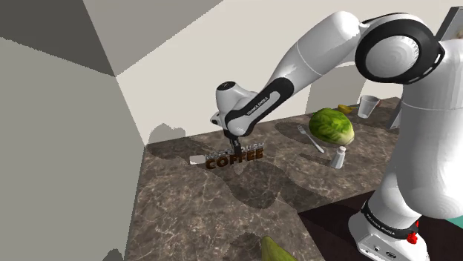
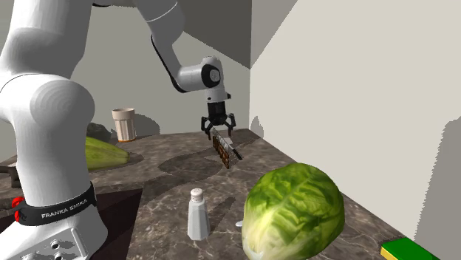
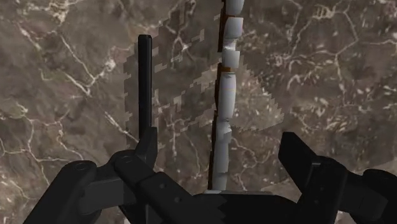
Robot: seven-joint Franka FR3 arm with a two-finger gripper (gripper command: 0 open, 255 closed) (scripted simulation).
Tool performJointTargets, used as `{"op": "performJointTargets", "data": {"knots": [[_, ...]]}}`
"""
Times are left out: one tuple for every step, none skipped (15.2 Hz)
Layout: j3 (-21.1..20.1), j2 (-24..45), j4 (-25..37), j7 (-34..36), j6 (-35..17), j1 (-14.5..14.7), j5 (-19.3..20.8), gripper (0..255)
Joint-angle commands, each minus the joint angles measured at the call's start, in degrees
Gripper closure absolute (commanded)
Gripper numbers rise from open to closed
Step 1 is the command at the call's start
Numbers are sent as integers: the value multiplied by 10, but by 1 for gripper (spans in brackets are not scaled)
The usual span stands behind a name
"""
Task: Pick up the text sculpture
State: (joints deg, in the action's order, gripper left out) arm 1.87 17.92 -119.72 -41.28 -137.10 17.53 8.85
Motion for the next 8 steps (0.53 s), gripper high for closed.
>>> {"op": "performJointTargets", "data": {"knots": [[0,11,-1,3,-12,1,2,0],[0,17,-1,4,-18,1,2,0],[0,20,-2,4,-22,1,3,0],[0,20,-2,4,-22,1,3,0],[0,20,-1,4,-21,1,3,255],[0,19,-1,4,-20,1,2,255],[0,19,-1,4,-20,1,2,255],[0,19,-1,4,-20,1,2,255]]}}
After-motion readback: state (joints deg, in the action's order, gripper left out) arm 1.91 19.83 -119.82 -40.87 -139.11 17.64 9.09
